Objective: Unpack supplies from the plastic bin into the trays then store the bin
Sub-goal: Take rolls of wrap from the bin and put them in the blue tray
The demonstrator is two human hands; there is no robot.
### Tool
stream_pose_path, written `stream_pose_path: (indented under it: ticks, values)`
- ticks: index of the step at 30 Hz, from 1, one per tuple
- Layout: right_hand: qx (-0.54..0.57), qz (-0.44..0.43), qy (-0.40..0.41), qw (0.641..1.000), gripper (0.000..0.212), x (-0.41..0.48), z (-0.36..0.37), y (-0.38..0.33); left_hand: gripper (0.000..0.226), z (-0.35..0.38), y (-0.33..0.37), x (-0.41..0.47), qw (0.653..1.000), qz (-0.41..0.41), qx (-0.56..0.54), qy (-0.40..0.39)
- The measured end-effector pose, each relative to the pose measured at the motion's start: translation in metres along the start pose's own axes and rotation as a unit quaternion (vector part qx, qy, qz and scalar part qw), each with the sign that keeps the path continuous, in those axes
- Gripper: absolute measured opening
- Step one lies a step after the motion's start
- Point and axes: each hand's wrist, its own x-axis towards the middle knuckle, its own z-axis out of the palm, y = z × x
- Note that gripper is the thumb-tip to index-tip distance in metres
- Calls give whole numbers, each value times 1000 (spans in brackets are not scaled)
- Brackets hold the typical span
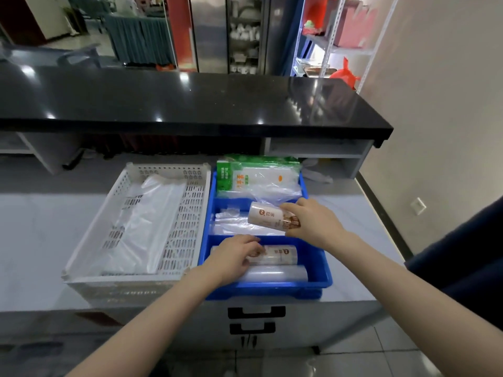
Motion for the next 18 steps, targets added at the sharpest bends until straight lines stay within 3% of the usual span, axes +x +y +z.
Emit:
stream_pose_path:
  ticks: [4, 11, 14, 18]
  values:
    - [-17, -17, 3, 1000, 56, 6, 9, -3, 29, 4, -4, -15, 997, 0, 53, 56]
    - [-30, -36, 6, 999, 59, 6, 10, -3, 38, -3, 3, -21, 989, -75, 115, -45]
    - [-18, -32, 9, 999, 59, 1, 7, 0, 37, -4, 4, -18, 985, -119, 38, -115]
    - [-12, -24, 13, 1000, 61, -6, 3, 3, 40, -11, 2, -12, 977, -114, -23, -181]
